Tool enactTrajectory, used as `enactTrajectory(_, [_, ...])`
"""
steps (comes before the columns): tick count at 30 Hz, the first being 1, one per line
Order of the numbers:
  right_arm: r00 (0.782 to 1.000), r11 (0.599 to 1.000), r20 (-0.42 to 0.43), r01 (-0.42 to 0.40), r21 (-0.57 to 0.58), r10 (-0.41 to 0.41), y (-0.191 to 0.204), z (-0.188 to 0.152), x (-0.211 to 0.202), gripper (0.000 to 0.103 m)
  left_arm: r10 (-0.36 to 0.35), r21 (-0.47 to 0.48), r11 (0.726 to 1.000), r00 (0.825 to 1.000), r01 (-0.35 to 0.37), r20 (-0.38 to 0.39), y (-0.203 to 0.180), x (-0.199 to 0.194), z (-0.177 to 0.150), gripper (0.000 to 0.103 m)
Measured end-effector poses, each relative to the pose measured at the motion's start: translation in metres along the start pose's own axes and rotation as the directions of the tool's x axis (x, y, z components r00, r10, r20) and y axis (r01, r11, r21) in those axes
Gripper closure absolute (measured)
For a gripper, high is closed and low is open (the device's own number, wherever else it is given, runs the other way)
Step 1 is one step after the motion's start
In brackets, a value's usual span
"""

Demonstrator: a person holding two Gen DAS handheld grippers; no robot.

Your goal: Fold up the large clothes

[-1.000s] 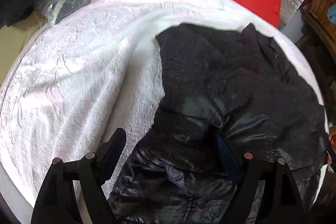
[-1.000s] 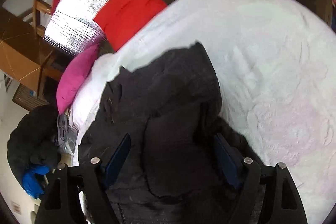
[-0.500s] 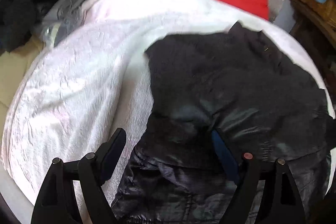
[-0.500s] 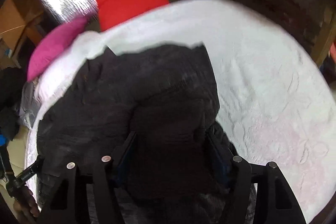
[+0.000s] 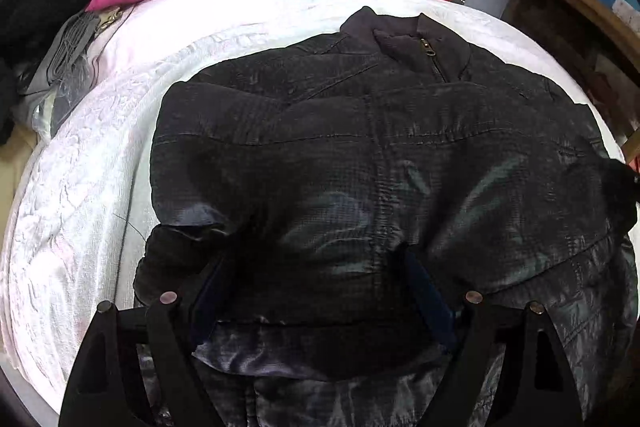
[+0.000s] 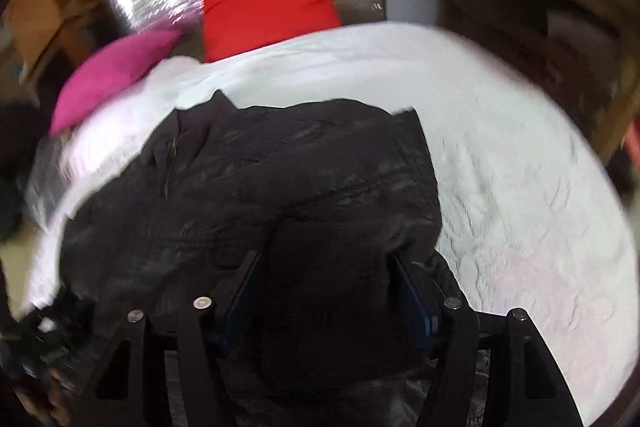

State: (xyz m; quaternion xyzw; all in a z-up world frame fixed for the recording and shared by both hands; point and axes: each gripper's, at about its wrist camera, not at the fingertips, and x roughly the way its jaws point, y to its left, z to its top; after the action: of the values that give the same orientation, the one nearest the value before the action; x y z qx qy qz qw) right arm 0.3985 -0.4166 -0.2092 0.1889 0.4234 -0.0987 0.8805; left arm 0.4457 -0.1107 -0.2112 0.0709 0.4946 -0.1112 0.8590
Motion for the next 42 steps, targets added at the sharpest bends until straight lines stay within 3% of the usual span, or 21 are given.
enactTrajectory(2, [0.991,0.993,-0.086,-0.103,0.049,0.107,-0.013,-0.001,0.011,0.033,0.008,0.003,1.000,1.000,-0.008,0.004,0.000,0.000,-0.001,0.018])
enactTrajectory(4, [0.990,0.994,-0.088,-0.104,0.039,0.107,-0.012,-0.007,0.012,0.033,0.023,0.011,1.000,1.000,-0.024,0.011,-0.002,0.001,-0.002,0.018])
enactTrajectory(5, [0.993,0.996,-0.083,-0.084,0.002,0.084,-0.007,-0.010,0.010,0.039,0.030,0.013,0.999,0.999,-0.030,0.014,-0.006,0.001,-0.005,0.018])
enactTrajectory(6, [0.995,0.997,-0.070,-0.066,-0.026,0.064,-0.003,-0.010,0.009,0.063,0.037,0.015,0.999,0.999,-0.037,0.017,-0.008,0.001,-0.006,0.018])
enactTrajectory(7, [0.998,0.997,-0.050,-0.030,-0.066,0.027,0.003,-0.011,0.006,0.076,0.042,0.017,0.999,0.999,-0.042,0.019,-0.011,-0.001,-0.008,0.018])
enactTrajectory(9, [1.000,0.993,-0.020,-0.024,-0.112,0.022,0.012,-0.014,-0.003,0.082,0.038,0.031,0.999,0.998,-0.039,0.040,-0.010,0.001,-0.008,0.018])
enactTrajectory(13, [0.996,0.990,0.089,0.037,-0.138,-0.025,0.017,-0.013,-0.020,0.084,0.041,0.030,0.999,0.998,-0.042,0.045,-0.007,0.000,-0.005,0.018])
enactTrajectory(16, [0.990,0.995,0.130,0.062,-0.083,-0.051,0.007,-0.007,-0.020,0.084,0.046,0.036,0.998,0.997,-0.048,0.056,-0.007,-0.002,-0.005,0.018])
enactTrajectory(19, [0.995,0.998,0.070,0.066,-0.022,-0.064,-0.009,-0.003,-0.001,0.084,0.048,0.043,0.998,0.997,-0.051,0.065,-0.008,-0.003,-0.006,0.018])
enactTrajectory(24, [0.996,0.995,0.012,0.089,-0.042,-0.089,-0.012,-0.004,0.014,0.082,0.056,0.046,0.997,0.996,-0.060,0.071,-0.007,-0.004,-0.006,0.017])
enactTrajectory(28, [1.000,0.999,-0.008,0.009,0.033,-0.008,-0.026,0.001,0.002,0.081,0.062,0.053,0.996,0.995,-0.066,0.078,-0.007,-0.004,-0.007,0.017])
enactTrajectory(29, [1.000,0.997,-0.003,-0.022,0.071,0.022,-0.033,0.002,-0.003,0.079,0.062,0.053,0.996,0.995,-0.066,0.079,-0.007,-0.004,-0.007,0.016])
enactTrajectory(31, [0.997,0.988,0.059,-0.064,0.138,0.056,-0.047,0.006,-0.018,0.060,0.063,0.053,0.996,0.995,-0.067,0.080,-0.006,-0.004,-0.006,0.016])
enactTrajectory(32, [0.993,0.984,0.107,-0.076,0.164,0.059,-0.053,0.008,-0.028,0.019,0.065,0.054,0.996,0.995,-0.069,0.081,-0.006,-0.003,-0.006,0.016])
enactTrajectory(33, [0.984,0.977,0.163,-0.097,0.191,0.066,-0.058,0.007,-0.038,0.003,0.066,0.055,0.996,0.994,-0.071,0.082,-0.006,-0.003,-0.006,0.016])
enactTrajectory(35, [0.960,0.964,0.265,-0.153,0.217,0.092,-0.061,0.005,-0.056,0.003,0.076,0.057,0.995,0.993,-0.081,0.086,-0.007,-0.003,-0.006,0.015])
enactTrajectory(36, [0.955,0.965,0.274,-0.174,0.195,0.117,-0.058,0.006,-0.061,0.003,0.083,0.058,0.994,0.993,-0.088,0.089,-0.007,-0.003,-0.006,0.014])
enactTrajectory(38, [0.970,0.981,0.219,-0.135,0.139,0.103,-0.043,0.009,-0.056,0.004,0.093,0.065,0.993,0.991,-0.099,0.096,-0.008,-0.003,-0.007,0.013])
enactTrajectory(42, [0.997,0.999,0.071,0.029,0.017,-0.030,-0.017,0.001,-0.021,0.007,0.108,0.069,0.991,0.989,-0.115,0.104,-0.008,-0.002,-0.007,0.010])
